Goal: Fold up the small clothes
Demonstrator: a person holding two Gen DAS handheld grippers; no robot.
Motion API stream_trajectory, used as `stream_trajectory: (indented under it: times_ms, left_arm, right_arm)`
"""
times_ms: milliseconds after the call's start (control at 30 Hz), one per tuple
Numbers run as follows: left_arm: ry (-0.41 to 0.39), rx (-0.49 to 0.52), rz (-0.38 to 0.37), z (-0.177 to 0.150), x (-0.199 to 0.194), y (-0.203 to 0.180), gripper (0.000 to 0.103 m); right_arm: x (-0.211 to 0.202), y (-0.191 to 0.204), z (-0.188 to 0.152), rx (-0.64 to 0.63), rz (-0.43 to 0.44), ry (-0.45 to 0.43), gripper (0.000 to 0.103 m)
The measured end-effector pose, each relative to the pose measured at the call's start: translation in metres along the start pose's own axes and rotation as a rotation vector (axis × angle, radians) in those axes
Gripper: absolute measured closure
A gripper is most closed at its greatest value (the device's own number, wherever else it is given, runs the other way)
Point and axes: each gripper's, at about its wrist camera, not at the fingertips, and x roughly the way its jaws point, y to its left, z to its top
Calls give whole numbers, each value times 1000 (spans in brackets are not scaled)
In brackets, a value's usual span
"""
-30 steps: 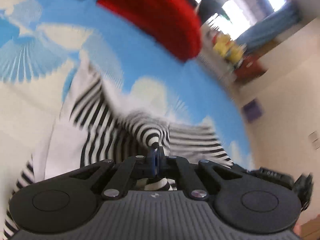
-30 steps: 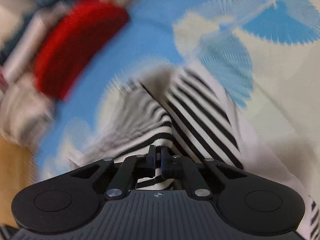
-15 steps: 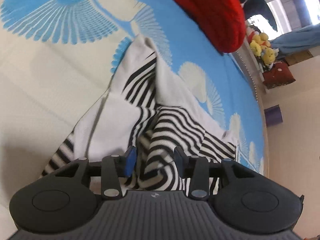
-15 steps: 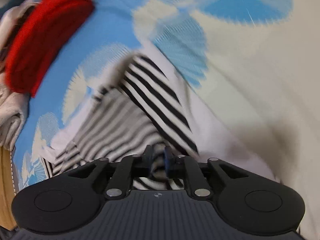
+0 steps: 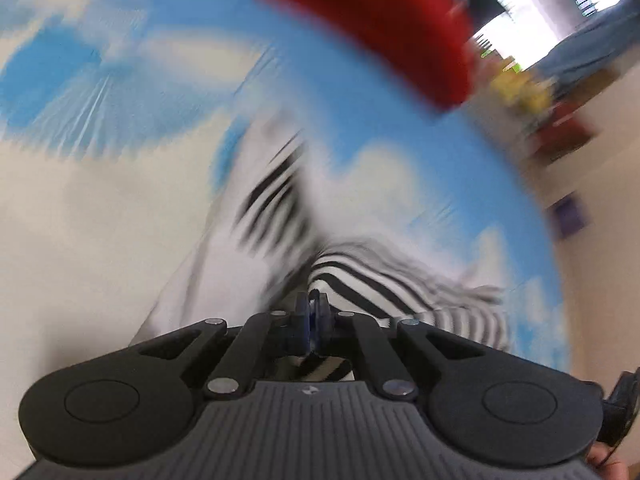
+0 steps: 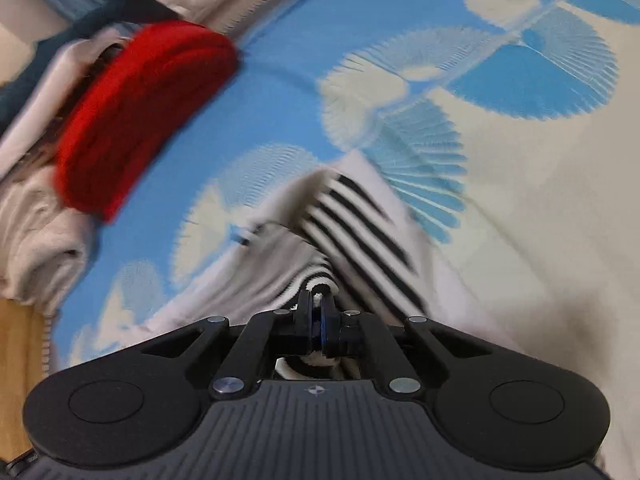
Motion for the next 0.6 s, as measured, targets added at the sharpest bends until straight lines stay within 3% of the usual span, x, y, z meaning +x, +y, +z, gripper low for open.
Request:
stream_trajectory:
  times_ms: [67, 100, 167, 233, 300, 333, 400, 467, 500, 567, 600]
  left_arm:
    - [37, 0, 57, -4, 9, 3, 90]
    - [5, 36, 59, -3, 4, -3, 90]
    - [-129, 149, 41, 0, -19, -25, 90]
    - [-208, 217, -37, 1, -37, -40, 90]
    - [-170, 230, -142, -2, -36, -46, 90]
    - [-132, 226, -163, -4, -30, -46, 90]
    - [-12, 206, -128, -11, -5, -40, 90]
    - [95, 192, 35, -17, 22, -27, 94]
    - [119, 174, 75, -19, 30, -19, 101]
    - [121, 136, 52, -17, 27, -15, 101]
    - [104, 155, 44, -16, 22, -20, 101]
  right_arm:
    - [23, -16, -5, 72, -78, 118, 96]
    - [28, -18, -6, 77, -111, 137, 86]
    - [19, -10, -2, 26, -128, 70, 81]
    - [-3, 5, 4, -59, -123, -77, 81]
    - [-21, 20, 6, -144, -54, -179, 81]
    - [-24, 24, 6, -167, 2, -183, 81]
    - [-16, 31, 4, -196, 139, -90, 81]
    - [11, 33, -4, -177, 226, 102, 81]
    - [23, 31, -8, -166, 194, 167, 81]
    - [48, 22, -16, -164, 53, 261, 81]
    - [54, 17, -16, -148, 28, 276, 84]
